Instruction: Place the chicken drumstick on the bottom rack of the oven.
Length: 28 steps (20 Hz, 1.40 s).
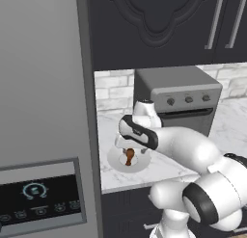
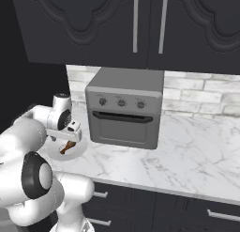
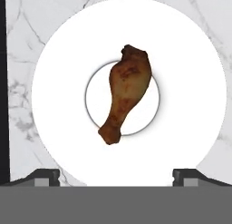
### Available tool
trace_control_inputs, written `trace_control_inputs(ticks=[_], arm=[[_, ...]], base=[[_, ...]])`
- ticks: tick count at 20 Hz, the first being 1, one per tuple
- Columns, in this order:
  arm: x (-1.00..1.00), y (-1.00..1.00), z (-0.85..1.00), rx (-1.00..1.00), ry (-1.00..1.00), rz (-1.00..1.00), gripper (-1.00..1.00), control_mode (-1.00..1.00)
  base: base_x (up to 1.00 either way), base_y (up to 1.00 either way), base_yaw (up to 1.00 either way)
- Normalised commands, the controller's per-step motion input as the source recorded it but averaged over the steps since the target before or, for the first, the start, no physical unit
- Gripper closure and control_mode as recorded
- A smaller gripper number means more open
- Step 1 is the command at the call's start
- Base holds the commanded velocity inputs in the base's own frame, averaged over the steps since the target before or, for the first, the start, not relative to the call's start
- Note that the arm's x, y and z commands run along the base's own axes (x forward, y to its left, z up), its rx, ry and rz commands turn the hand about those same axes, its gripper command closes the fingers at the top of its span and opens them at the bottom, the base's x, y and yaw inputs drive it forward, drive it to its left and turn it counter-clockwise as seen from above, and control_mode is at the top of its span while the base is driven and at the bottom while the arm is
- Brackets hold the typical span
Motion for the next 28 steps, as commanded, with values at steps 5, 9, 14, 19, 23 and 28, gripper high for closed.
trace_control_inputs(ticks=[5, 9, 14, 19, 23, 28], arm=[[0.21, 0.06, -0.41, 0.0, 0.0, 0.0, -1.0, -1.0], [0.2, 0.04, -0.32, 0.0, 0.0, -0.04, -1.0, -1.0], [0.06, 0.08, -0.39, 0.0, 0.0, -0.06, -1.0, -1.0], [0.07, 0.08, -0.41, 0.0, 0.0, -0.06, -1.0, -1.0], [0.01, 0.0, -0.3, 0.0, 0.05, -0.04, -1.0, -1.0], [0.0, 0.0, -0.26, 0.0, 0.02, -0.04, 1.0, -1.0]], base=[[0.0, 0.0, 0.0], [0.0, 0.0, 0.0], [0.0, 0.0, 0.0], [0.0, 0.0, 0.0], [0.0, 0.0, 0.0], [0.0, 0.0, 0.0]])
